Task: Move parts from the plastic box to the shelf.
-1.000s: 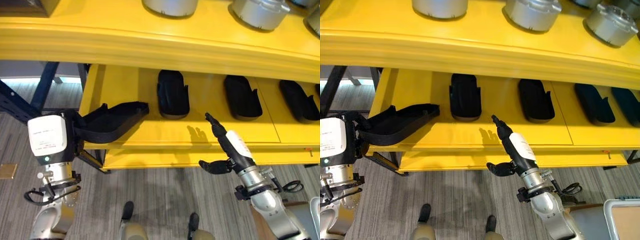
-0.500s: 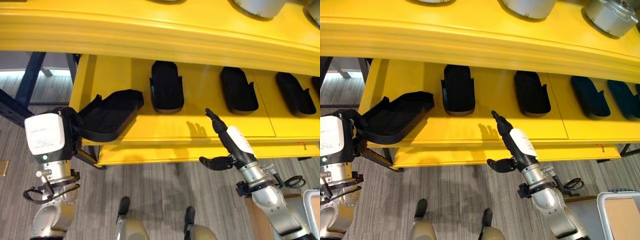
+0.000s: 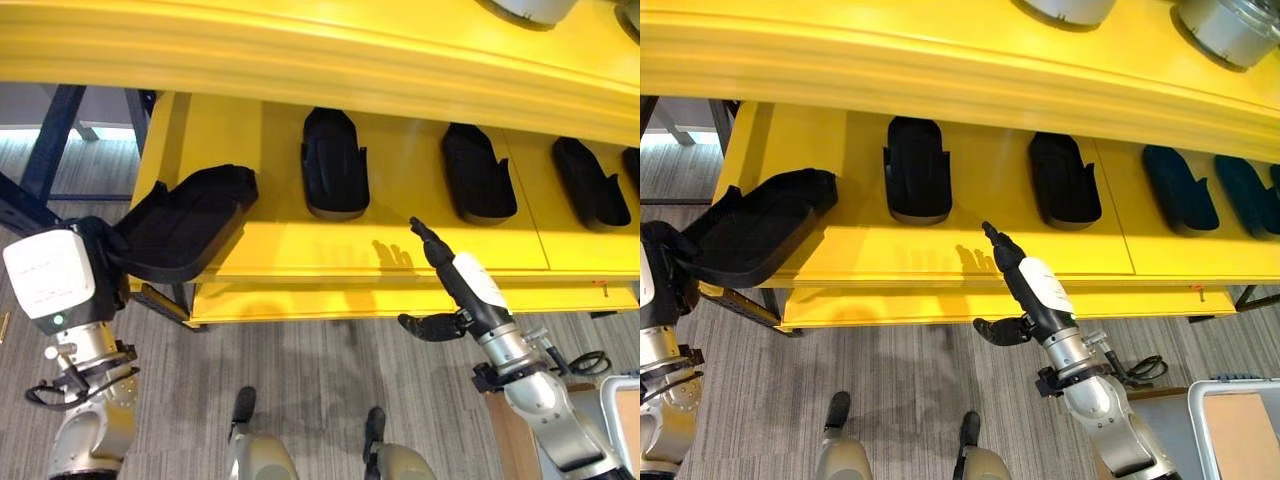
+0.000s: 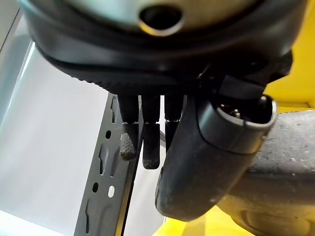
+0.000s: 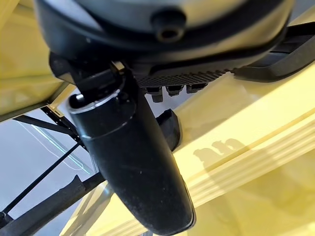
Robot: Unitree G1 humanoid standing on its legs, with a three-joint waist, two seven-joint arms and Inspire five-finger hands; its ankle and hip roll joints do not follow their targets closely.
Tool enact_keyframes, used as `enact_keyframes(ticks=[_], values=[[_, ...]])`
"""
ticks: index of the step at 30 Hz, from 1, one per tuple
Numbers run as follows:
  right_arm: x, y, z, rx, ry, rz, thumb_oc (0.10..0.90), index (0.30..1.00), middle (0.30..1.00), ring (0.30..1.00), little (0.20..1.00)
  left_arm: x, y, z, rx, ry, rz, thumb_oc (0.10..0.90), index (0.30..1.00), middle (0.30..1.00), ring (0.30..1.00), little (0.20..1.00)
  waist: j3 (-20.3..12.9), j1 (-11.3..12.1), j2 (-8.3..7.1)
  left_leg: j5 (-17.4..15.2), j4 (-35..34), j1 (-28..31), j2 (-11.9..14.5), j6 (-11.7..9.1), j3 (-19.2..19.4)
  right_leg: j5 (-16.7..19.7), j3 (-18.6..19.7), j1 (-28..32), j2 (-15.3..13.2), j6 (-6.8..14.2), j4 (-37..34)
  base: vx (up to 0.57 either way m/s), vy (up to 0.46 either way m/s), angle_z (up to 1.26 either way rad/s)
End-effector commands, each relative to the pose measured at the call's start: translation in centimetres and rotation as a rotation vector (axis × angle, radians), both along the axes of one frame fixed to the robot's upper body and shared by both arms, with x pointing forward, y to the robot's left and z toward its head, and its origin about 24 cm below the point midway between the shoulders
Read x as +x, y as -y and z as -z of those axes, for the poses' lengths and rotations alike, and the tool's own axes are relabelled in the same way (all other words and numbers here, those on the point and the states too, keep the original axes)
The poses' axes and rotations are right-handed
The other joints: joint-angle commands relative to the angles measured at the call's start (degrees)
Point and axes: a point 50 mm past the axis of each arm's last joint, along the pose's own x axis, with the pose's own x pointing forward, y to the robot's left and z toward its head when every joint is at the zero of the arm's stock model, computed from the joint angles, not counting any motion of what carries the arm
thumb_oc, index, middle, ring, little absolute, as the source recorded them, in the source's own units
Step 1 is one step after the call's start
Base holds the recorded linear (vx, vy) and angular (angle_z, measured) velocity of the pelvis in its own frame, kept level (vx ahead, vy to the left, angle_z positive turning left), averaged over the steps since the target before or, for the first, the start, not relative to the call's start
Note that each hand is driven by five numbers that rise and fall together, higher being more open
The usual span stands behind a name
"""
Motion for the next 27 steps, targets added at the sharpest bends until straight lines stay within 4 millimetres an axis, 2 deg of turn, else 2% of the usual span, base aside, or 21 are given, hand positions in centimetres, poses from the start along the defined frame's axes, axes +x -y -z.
enact_keyframes(ticks=[1, 6, 15, 19, 21, 27], values=[[-0.6, -1.3, -5.7, 0.068, 0.267, -0.132, 0.900, 1.000, 1.000, 1.000, 1.000, 0.2, -1.4, -5.9, 0.130, 0.282, -0.053, 0.400, 0.300, 0.300, 0.300, 0.300, -3.98, -1.89, -1.38, 1.91, -2.38, 0.71, 1.91, 2.58, 0.99, -8.18, 0.59, -5.13, 0.44, -2.19, 10.77, 0.00, 0.000, 0.00], [-0.6, -1.5, -5.9, 0.082, 0.270, -0.154, 0.900, 1.000, 1.000, 1.000, 1.000, 1.1, -1.2, -6.7, 0.126, 0.308, -0.048, 0.400, 0.300, 0.300, 0.300, 0.300, -4.30, -2.46, -2.99, 2.16, -2.46, -0.30, 2.43, 2.25, 1.09, -7.95, 0.79, -6.02, 1.20, -2.31, 10.56, 0.00, -0.028, -0.01], [-0.8, -2.0, -6.3, 0.088, 0.279, -0.192, 0.900, 1.000, 1.000, 1.000, 1.000, 1.7, -2.2, -7.4, 0.095, 0.350, -0.105, 0.400, 0.300, 0.300, 0.300, 0.300, -4.71, -3.14, -5.99, 2.42, -2.39, -1.66, 3.56, 1.83, 1.75, -7.71, 1.56, -7.98, 2.46, -2.47, 10.86, 0.01, -0.020, -0.03], [-0.9, -2.2, -6.2, 0.097, 0.268, -0.214, 0.900, 1.000, 1.000, 1.000, 1.000, 1.9, -2.7, -8.4, 0.098, 0.382, -0.119, 0.400, 0.300, 0.300, 0.300, 0.300, -4.94, -3.31, -7.85, 2.55, -2.35, -2.50, 4.22, 1.65, 1.58, -7.57, 1.44, -8.31, 2.94, -2.42, 10.63, 0.03, -0.044, -0.03], [-1.0, -2.4, -6.3, 0.106, 0.267, -0.230, 0.900, 1.000, 1.000, 1.000, 1.000, 1.9, -2.9, -9.5, 0.114, 0.419, -0.129, 0.400, 0.300, 0.300, 0.300, 0.300, -5.10, -3.36, -9.57, 2.52, -2.31, -3.15, 4.47, 1.56, 1.63, -7.19, 1.53, -8.43, 3.26, -2.31, 9.99, 0.04, -0.050, 0.00], [-1.2, -2.6, -6.2, 0.114, 0.259, -0.246, 0.900, 1.000, 1.000, 1.000, 1.000, 2.0, -3.1, -10.5, 0.115, 0.459, -0.140, 0.400, 0.300, 0.300, 0.300, 0.300, -5.59, -3.48, -11.15, 2.33, -2.29, -3.44, 4.66, 1.52, 1.76, -6.85, 1.60, -8.19, 3.45, -2.10, 9.14, 0.03, -0.016, 0.01]])
